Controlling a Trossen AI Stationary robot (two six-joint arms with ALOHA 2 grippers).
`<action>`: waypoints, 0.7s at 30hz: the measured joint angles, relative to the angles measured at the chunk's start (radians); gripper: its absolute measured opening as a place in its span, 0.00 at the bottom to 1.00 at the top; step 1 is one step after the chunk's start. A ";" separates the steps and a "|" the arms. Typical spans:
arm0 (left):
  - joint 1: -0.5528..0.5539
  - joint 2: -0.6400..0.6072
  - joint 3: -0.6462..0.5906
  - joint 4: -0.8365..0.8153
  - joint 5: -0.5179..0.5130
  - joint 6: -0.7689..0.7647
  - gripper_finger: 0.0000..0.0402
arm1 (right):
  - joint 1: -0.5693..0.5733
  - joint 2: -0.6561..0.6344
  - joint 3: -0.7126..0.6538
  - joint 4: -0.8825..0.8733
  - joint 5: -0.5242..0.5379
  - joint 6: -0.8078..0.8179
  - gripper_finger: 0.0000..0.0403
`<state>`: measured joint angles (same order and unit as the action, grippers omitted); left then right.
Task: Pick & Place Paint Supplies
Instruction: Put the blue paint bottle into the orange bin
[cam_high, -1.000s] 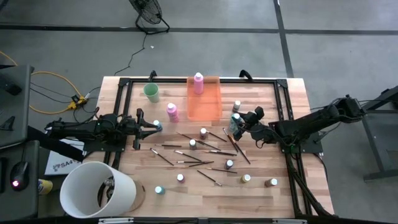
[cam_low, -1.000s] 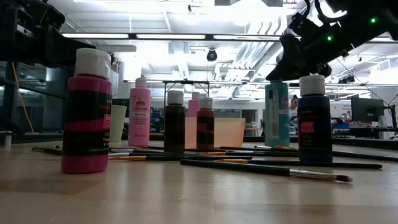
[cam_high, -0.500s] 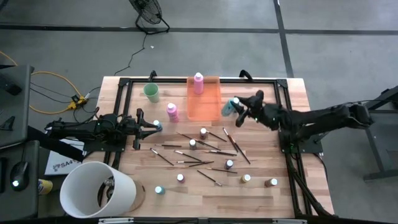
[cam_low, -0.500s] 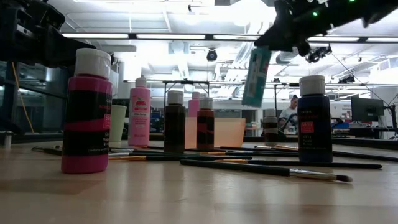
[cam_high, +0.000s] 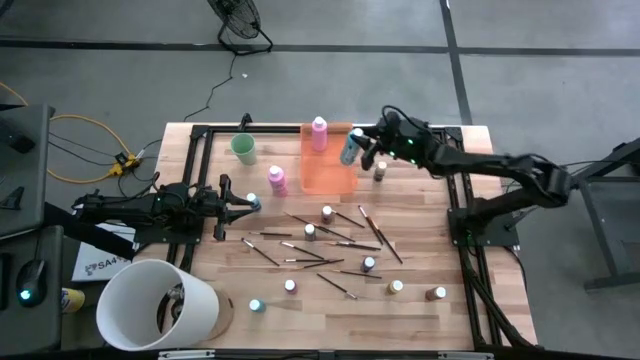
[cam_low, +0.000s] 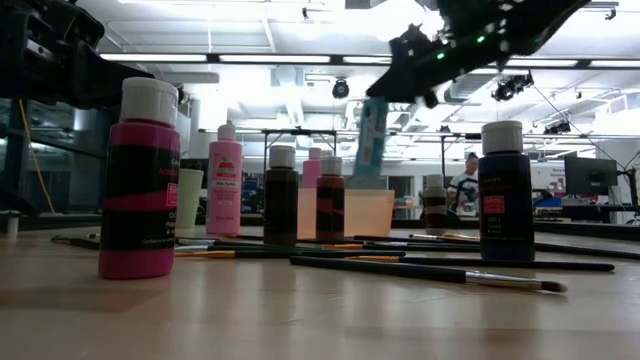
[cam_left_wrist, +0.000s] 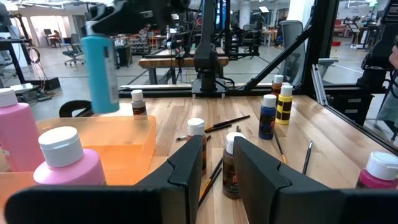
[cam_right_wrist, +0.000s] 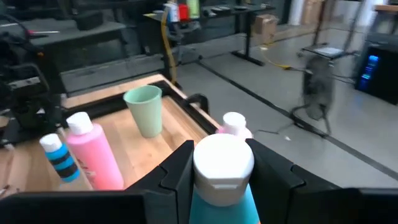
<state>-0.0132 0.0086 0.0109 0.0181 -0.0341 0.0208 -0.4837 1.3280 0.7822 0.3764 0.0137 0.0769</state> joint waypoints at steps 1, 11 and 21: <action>0.000 0.000 0.000 0.000 0.000 0.000 0.22 | -0.010 0.029 0.022 0.012 -0.024 -0.001 0.29; 0.000 0.000 0.000 0.001 -0.001 0.000 0.22 | -0.082 0.284 0.188 0.019 -0.064 -0.023 0.29; 0.000 0.000 0.000 0.001 -0.002 0.000 0.22 | -0.123 0.434 0.275 0.037 -0.041 -0.050 0.29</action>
<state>-0.0132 0.0090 0.0109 0.0189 -0.0357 0.0208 -0.6070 1.7615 1.0571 0.4136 -0.0273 0.0266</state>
